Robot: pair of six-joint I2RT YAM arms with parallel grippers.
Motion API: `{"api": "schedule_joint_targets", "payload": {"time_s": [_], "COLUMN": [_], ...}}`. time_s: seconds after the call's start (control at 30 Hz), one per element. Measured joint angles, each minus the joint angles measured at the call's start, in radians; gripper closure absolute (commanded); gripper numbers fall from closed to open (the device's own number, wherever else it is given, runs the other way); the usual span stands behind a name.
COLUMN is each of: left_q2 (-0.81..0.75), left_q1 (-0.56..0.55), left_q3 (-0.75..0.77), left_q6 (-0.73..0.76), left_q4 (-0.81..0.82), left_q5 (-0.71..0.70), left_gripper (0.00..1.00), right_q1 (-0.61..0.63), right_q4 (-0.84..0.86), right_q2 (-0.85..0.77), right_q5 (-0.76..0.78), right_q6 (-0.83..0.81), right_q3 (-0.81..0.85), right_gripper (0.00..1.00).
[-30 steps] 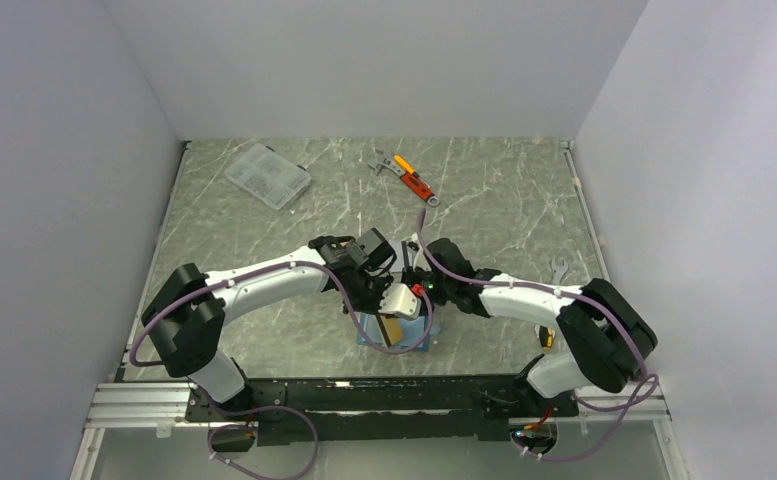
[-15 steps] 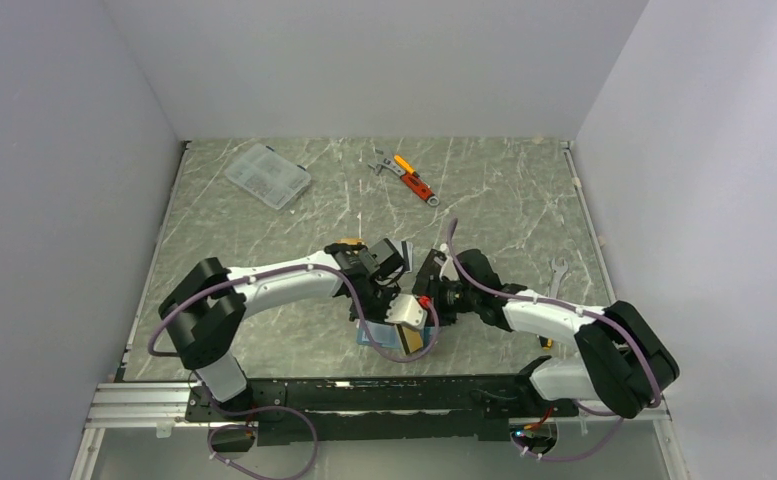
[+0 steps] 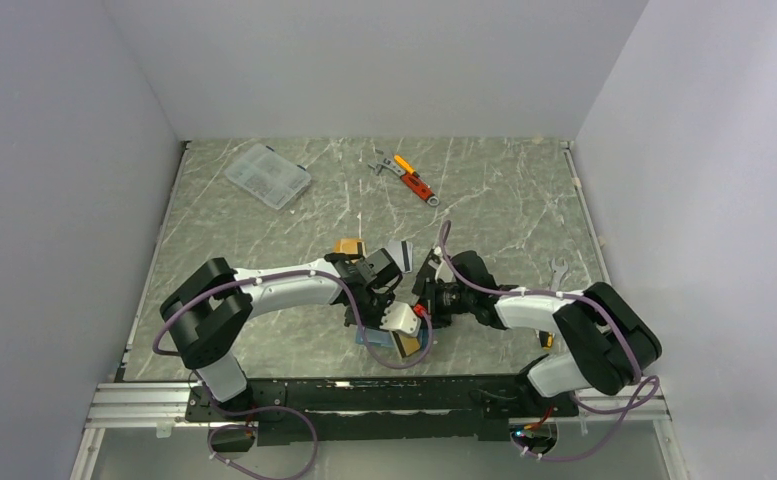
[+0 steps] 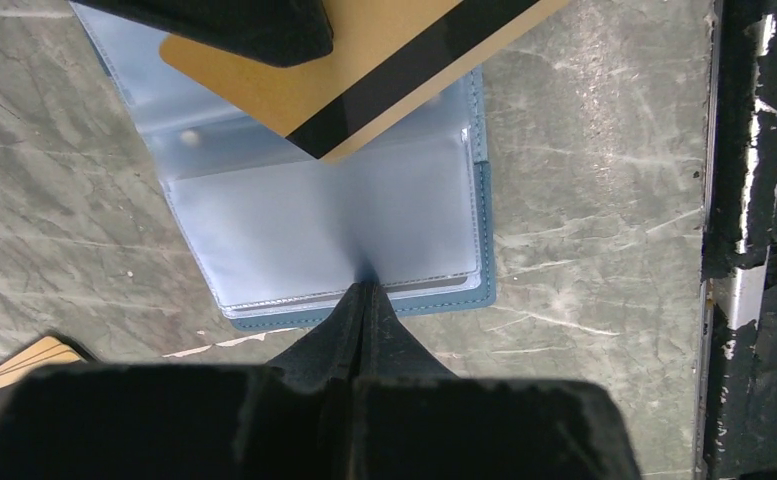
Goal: Put the credit cards into the card holder
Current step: Insert the credit card into the card holder.
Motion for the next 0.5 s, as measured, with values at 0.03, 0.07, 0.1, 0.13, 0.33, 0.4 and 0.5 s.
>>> {"api": "schedule_joint_targets", "payload": {"time_s": [0.03,0.07,0.1,0.13,0.33,0.4,0.5], "left_q2": [0.0,0.0,0.0,0.0,-0.003,-0.008,-0.017], "left_q1": [0.0,0.0,0.0,0.0,0.0,0.0,0.0], "left_q3": [0.0,0.0,0.0,0.0,0.0,0.0,0.0], "left_q6": [0.0,-0.001,-0.004,-0.005,-0.008,-0.008,-0.007], "left_q4": [0.0,0.0,0.0,0.0,-0.002,-0.011,-0.032], "left_q5": [0.0,0.0,0.0,0.0,-0.001,-0.004,-0.014], "left_gripper": [0.98,0.98,0.98,0.98,0.97,0.97,0.97], "right_q1": [0.0,0.0,0.0,-0.001,-0.002,-0.006,-0.015], "right_q4": [0.009,0.017,0.025,0.03,0.077,0.09,0.103], "right_q2": [0.008,0.015,0.022,0.026,0.064,0.075,0.079], "right_q5": [-0.003,-0.005,-0.007,-0.008,-0.019,-0.024,-0.023], "right_q6": [0.0,0.0,0.001,0.0,0.002,0.004,0.004], "right_q3": [0.0,0.0,0.0,0.0,0.0,0.0,-0.004], "right_gripper": [1.0,1.0,1.0,1.0,1.0,1.0,1.0]}}
